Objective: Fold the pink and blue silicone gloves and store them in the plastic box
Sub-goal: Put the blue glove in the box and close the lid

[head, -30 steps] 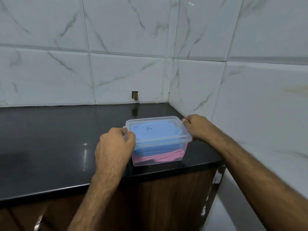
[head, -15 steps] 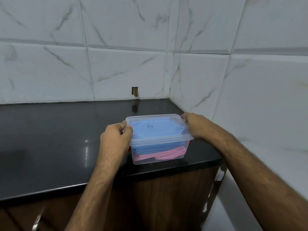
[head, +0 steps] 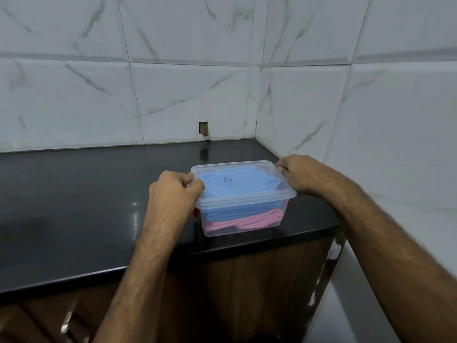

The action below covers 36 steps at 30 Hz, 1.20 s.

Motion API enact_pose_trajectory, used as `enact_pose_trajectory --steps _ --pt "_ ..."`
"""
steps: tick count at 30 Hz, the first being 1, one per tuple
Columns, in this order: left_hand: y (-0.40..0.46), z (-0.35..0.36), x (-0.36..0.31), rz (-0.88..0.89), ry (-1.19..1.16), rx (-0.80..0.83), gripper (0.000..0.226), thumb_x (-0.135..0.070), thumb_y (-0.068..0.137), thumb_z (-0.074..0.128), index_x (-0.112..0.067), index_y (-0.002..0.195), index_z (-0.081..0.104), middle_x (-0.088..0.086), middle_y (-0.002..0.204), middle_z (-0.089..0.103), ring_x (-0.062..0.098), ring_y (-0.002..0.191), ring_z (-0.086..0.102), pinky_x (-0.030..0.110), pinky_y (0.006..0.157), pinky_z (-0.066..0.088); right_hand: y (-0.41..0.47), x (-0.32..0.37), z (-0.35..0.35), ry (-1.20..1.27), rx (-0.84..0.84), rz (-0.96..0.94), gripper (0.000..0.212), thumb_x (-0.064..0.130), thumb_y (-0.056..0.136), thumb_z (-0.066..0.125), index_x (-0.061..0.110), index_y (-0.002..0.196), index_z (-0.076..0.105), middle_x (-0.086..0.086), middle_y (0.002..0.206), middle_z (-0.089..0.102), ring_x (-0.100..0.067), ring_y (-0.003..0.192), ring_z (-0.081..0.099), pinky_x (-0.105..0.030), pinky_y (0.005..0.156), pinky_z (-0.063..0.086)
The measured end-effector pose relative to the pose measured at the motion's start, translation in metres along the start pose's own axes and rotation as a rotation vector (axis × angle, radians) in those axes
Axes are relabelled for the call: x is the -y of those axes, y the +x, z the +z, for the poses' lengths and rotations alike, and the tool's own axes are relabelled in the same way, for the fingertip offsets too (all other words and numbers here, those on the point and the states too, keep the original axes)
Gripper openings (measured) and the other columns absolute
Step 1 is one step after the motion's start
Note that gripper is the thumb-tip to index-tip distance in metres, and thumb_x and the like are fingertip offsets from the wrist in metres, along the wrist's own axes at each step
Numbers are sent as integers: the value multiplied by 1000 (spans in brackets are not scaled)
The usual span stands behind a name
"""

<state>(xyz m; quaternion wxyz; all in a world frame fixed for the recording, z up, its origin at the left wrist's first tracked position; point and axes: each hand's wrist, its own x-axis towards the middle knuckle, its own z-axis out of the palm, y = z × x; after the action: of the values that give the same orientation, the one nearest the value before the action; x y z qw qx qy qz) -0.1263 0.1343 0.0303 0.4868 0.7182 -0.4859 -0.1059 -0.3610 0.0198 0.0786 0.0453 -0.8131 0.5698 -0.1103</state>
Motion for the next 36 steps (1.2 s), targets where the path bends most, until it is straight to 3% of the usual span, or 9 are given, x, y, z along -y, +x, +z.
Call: enact_pose_trajectory --steps 4,7,11,15,18,25,29,32,36 --pt "-1 0 1 35 126 -5 37 -32 99 55 -7 75 69 -8 106 76 9 60 61 26 51 51 -2 -3 -2 84 -5 -6 27 9 103 45 14 80 58 -5 84 66 -22 77 58 -31 64 45" --pt "-11 0 -4 191 254 -95 39 -34 104 54 -7 93 80 11 123 62 19 96 61 31 81 52 -4 -2 4 104 -32 17 24 8 103 45 10 86 61 -10 91 68 -24 77 57 -31 64 46" --pt "-36 18 -23 478 509 -74 44 -45 103 51 -11 93 77 7 97 66 30 89 62 42 83 46 -5 -3 12 208 -107 39 29 12 107 42 9 104 70 -10 110 72 -30 98 64 -30 73 42" --pt "-61 39 -20 540 595 -65 54 -59 101 35 -17 116 66 5 112 64 24 104 59 42 103 45 -12 -9 22 427 -320 -59 31 8 104 49 16 121 73 3 118 67 -14 108 63 -18 81 43" --pt "-63 46 -18 539 694 -83 45 -54 96 56 -16 120 59 8 119 63 29 110 58 49 110 41 -20 -14 34 790 -388 -155 29 3 99 55 20 109 77 9 112 74 4 98 65 -5 80 45" --pt "-47 56 -5 595 706 -133 49 -55 87 68 -16 113 55 7 114 59 29 104 55 53 111 40 -26 -23 92 1132 -513 -319 36 2 104 32 -4 96 67 -17 115 70 -16 126 59 -28 113 41" --pt "-32 66 -2 588 710 -148 53 -61 92 56 -14 118 55 7 120 57 29 114 55 59 125 21 -23 -22 108 1033 -666 -399 37 21 108 33 6 103 66 -6 120 66 -22 124 58 -30 109 40" --pt "-24 77 0 561 613 -132 64 -64 100 26 -11 119 56 9 128 56 30 127 50 58 127 9 -25 -21 112 908 -734 -421 34 30 110 39 12 109 67 1 123 64 -23 125 57 -35 109 42" --pt "-7 92 5 557 370 -15 75 -61 101 15 -8 145 44 11 159 36 30 158 11 51 129 0 -34 -24 122 626 -849 -418 21 27 105 54 16 119 65 6 127 61 -22 131 51 -26 113 32"
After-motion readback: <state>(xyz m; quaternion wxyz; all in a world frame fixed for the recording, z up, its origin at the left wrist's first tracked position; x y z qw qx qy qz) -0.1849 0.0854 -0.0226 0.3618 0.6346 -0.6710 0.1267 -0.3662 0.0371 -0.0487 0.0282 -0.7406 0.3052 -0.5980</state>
